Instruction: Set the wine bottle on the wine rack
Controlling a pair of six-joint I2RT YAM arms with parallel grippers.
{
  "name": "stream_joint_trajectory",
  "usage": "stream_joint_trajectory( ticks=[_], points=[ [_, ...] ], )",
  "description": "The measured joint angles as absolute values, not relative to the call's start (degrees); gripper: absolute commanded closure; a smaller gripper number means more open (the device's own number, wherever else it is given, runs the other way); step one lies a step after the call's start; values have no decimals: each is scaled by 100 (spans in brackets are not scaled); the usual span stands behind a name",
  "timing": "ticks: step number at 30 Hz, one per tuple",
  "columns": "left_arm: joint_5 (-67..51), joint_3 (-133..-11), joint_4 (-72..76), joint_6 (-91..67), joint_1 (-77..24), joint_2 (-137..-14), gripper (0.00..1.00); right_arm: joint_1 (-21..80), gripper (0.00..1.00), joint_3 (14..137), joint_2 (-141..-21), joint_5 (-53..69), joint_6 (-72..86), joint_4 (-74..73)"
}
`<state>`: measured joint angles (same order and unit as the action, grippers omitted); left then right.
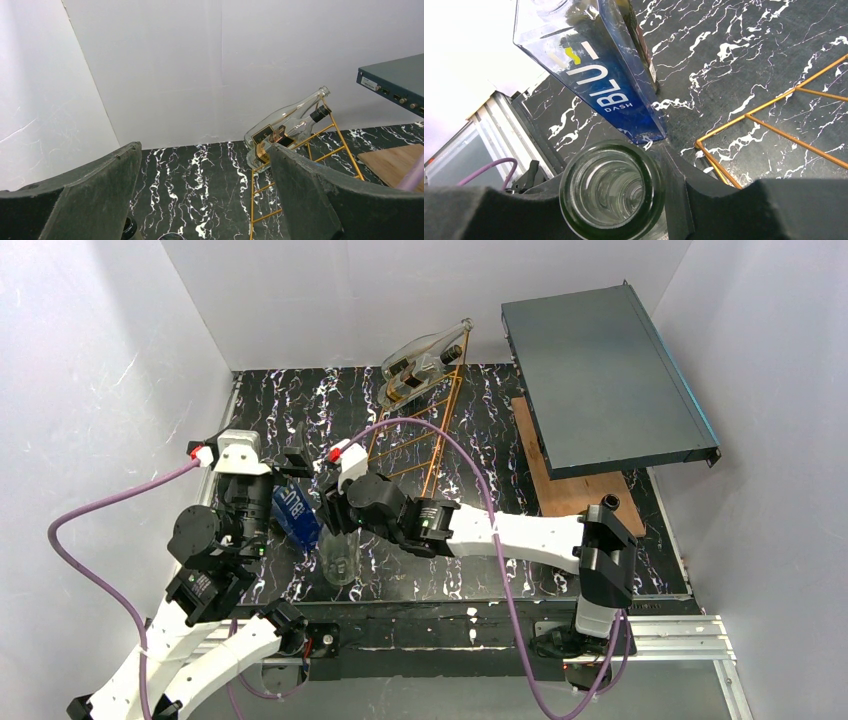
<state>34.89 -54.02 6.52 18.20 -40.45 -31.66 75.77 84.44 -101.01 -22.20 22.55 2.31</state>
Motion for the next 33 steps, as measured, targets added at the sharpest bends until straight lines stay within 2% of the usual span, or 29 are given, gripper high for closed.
stream_joint_trajectory(
  ticks=[10, 17, 24, 33],
  points=[
    [3516, -5400, 687, 1820, -4045, -3148, 1, 7380, 99, 8440, -9706, -1900, 2512, -51],
    [3516, -5398, 687, 1820, -4042, -3157, 1, 6635, 99, 8442, -9539, -1194, 3205, -51],
    [3516, -5395, 690, 1820, -4034, -3157, 1, 6224, 99, 8462, -9518, -1090, 3417, -220],
    [3514, -5395, 687, 1813, -4034, -3157, 1, 6110, 99, 9122, -9518, -816, 3592, -460]
  ],
)
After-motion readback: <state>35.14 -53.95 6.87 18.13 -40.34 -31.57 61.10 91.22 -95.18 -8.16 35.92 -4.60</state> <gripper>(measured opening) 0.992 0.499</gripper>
